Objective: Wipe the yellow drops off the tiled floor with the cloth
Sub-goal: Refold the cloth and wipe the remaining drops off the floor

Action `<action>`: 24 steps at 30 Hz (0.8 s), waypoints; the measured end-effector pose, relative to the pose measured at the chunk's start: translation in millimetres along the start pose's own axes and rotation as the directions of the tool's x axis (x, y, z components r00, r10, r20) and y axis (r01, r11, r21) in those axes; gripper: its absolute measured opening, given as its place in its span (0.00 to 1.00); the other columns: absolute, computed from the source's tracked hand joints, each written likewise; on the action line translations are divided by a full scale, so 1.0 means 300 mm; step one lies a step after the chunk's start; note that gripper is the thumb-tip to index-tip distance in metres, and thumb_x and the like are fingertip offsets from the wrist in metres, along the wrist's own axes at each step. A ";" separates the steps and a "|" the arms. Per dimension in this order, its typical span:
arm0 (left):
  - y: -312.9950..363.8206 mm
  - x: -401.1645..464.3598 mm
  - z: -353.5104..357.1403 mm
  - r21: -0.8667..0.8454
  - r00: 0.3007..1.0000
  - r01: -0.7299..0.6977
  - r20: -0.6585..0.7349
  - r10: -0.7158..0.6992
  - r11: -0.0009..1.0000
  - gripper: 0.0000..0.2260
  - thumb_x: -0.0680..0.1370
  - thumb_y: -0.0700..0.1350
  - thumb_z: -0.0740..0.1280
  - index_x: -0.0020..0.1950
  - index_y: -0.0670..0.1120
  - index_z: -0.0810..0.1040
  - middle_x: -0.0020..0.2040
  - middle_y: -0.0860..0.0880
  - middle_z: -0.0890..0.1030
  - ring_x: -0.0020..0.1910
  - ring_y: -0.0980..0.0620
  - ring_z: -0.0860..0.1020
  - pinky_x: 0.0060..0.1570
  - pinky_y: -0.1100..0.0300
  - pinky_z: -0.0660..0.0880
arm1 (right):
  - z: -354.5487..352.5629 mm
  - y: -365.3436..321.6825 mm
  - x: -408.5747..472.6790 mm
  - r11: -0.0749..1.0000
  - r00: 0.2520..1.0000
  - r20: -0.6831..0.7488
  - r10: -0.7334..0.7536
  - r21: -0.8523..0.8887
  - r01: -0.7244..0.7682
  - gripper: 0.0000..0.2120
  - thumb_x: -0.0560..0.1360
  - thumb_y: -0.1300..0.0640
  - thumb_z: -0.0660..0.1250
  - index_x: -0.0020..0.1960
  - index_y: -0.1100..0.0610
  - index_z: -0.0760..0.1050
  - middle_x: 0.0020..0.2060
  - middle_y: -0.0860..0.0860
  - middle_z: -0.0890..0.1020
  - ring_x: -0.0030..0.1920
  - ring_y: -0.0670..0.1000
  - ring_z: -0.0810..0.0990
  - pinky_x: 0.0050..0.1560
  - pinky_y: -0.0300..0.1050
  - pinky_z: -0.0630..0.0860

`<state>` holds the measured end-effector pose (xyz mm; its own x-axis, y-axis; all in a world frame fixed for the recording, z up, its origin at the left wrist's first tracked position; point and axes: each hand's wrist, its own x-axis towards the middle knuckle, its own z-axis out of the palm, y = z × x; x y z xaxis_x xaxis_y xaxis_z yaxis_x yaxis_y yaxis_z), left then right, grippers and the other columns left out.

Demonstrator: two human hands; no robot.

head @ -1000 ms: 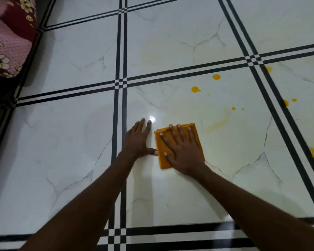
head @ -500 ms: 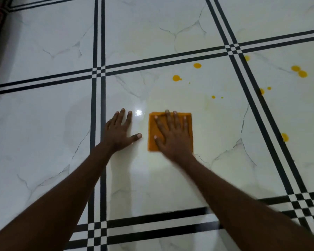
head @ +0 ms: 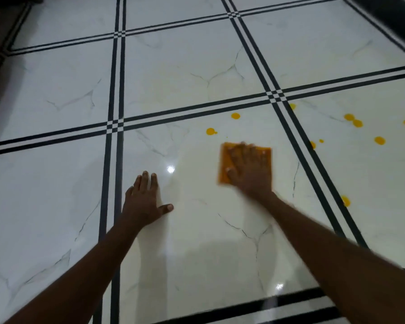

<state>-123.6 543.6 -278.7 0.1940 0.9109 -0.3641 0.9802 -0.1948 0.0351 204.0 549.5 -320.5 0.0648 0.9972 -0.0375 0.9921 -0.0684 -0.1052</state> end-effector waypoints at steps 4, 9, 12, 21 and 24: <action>0.002 0.007 0.014 0.059 1.000 0.003 0.001 -0.003 0.998 0.48 0.75 0.68 0.63 0.81 0.42 0.43 0.81 0.38 0.44 0.80 0.38 0.46 0.74 0.41 0.55 | -0.003 0.155 -0.137 0.954 0.953 -0.076 0.294 0.088 -0.287 0.34 0.80 0.38 0.48 0.84 0.48 0.51 0.82 0.60 0.57 0.81 0.67 0.55 0.78 0.71 0.49; 0.049 0.010 -0.038 0.090 0.997 0.013 0.069 -0.019 0.996 0.50 0.74 0.66 0.66 0.80 0.39 0.44 0.80 0.36 0.45 0.79 0.36 0.46 0.74 0.41 0.59 | 0.049 -0.224 -0.295 0.967 0.970 0.050 -0.237 0.103 0.231 0.36 0.78 0.38 0.54 0.83 0.46 0.53 0.83 0.58 0.53 0.82 0.65 0.53 0.78 0.68 0.43; 0.056 0.059 -0.073 0.126 0.990 -0.118 0.093 0.107 0.985 0.53 0.72 0.66 0.69 0.81 0.46 0.39 0.81 0.39 0.40 0.80 0.39 0.42 0.75 0.42 0.54 | 0.025 -0.115 -0.089 0.953 0.952 0.051 -0.302 0.048 0.299 0.35 0.78 0.36 0.52 0.83 0.45 0.54 0.83 0.56 0.56 0.82 0.63 0.55 0.78 0.66 0.44; 0.106 0.090 -0.107 0.132 0.977 -0.127 0.187 0.101 0.983 0.58 0.68 0.69 0.70 0.80 0.46 0.37 0.80 0.39 0.37 0.79 0.34 0.42 0.73 0.37 0.56 | 0.013 0.053 -0.441 0.952 0.955 0.081 0.286 0.090 -0.293 0.36 0.78 0.37 0.50 0.84 0.50 0.53 0.80 0.62 0.61 0.78 0.69 0.62 0.75 0.73 0.58; 0.146 0.066 -0.136 0.084 0.972 -0.103 0.220 0.082 0.991 0.59 0.67 0.70 0.71 0.81 0.45 0.38 0.80 0.38 0.38 0.78 0.32 0.43 0.72 0.36 0.58 | -0.004 0.024 -0.471 0.965 0.956 0.175 0.233 0.077 -0.250 0.41 0.77 0.36 0.53 0.84 0.48 0.44 0.79 0.63 0.63 0.76 0.70 0.66 0.72 0.75 0.61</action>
<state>-75.3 568.0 -246.2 0.2607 0.7896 -0.5555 0.9483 -0.3174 -0.0062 202.0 408.1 -314.7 0.2748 0.9325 -0.2343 0.9332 -0.3173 -0.1684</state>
